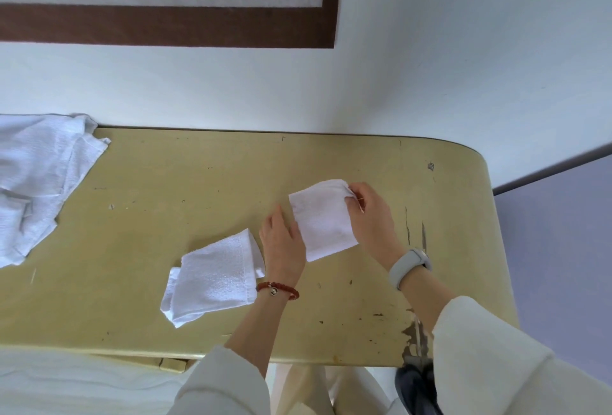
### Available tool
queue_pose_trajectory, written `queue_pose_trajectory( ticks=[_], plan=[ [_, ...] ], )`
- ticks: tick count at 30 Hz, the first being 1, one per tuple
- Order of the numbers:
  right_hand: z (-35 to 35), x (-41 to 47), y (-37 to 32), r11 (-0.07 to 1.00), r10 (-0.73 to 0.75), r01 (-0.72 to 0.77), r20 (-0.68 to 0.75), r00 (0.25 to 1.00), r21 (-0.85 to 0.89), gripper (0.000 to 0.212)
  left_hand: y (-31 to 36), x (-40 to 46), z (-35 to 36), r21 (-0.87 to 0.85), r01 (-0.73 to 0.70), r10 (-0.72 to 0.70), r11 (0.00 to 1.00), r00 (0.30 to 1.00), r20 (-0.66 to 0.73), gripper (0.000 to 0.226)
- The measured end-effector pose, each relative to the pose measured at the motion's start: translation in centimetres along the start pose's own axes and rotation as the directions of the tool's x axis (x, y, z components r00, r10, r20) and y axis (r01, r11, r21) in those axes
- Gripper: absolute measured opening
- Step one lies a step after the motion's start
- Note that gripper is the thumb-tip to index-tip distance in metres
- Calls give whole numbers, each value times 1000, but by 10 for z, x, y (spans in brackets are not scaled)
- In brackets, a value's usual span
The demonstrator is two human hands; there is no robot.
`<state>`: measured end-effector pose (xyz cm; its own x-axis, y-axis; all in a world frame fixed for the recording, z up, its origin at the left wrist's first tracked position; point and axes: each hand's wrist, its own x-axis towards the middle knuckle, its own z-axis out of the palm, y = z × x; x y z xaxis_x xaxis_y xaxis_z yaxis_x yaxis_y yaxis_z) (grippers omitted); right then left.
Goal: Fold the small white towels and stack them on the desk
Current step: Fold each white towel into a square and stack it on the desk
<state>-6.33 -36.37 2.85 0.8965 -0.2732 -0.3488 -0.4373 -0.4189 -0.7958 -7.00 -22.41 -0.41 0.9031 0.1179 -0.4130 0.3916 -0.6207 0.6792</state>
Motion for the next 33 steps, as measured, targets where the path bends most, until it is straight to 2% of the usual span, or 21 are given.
queue_pose_trajectory(
  ticks=[1, 3, 5, 8, 11, 12, 14, 17, 21, 26, 29, 33],
  plan=[
    [-6, -2, -3, 996, -87, 88, 25, 996, -19, 18, 3, 2, -4, -124, 22, -16, 992, 999, 46, 48],
    [-18, -5, -10, 977, -206, 210, 69, 976, -48, 19, 11, 6, -14, -371, 29, 36, 928, 986, 165, 41],
    [-32, -6, -16, 965, -256, 260, 84, 963, -40, 22, 18, 10, -22, -463, 24, 92, 886, 970, 225, 29],
    [-52, -4, -24, 957, -286, 284, 41, 957, 57, 30, 26, 10, -33, -571, 38, 157, 820, 945, 287, 25],
    [-62, -3, -27, 964, -238, 239, -24, 971, 119, 22, 39, 0, -41, -682, 58, 157, 729, 956, 249, 23],
    [-61, -4, -27, 971, -211, 213, -36, 977, 106, 18, 43, -6, -43, -695, 59, 129, 716, 968, 215, 20],
    [-51, -8, -29, 981, -190, 191, -33, 981, 40, 14, 46, -19, -48, -630, 6, 58, 777, 995, 81, 17],
    [-20, -25, -38, 965, -250, 250, 12, 968, -74, 15, 39, -46, -61, -422, -82, -24, 903, 970, -240, 13],
    [29, -60, -68, 885, -423, 425, 54, 904, -188, 20, 8, -82, -107, -277, -55, -92, 959, 865, -493, 16],
    [97, -126, -129, 730, -629, 650, 164, 760, -212, 25, -57, -135, -194, -47, -10, -27, 999, 693, -721, 23],
    [152, -190, -169, 649, -705, 752, 282, 651, -116, 26, -105, -181, -252, -49, 61, -76, 997, 585, -808, 24],
    [238, -304, -202, 564, -749, 824, 450, 486, 49, 28, -195, -266, -327, -135, 131, -180, 982, 444, -878, 23]
  ],
)
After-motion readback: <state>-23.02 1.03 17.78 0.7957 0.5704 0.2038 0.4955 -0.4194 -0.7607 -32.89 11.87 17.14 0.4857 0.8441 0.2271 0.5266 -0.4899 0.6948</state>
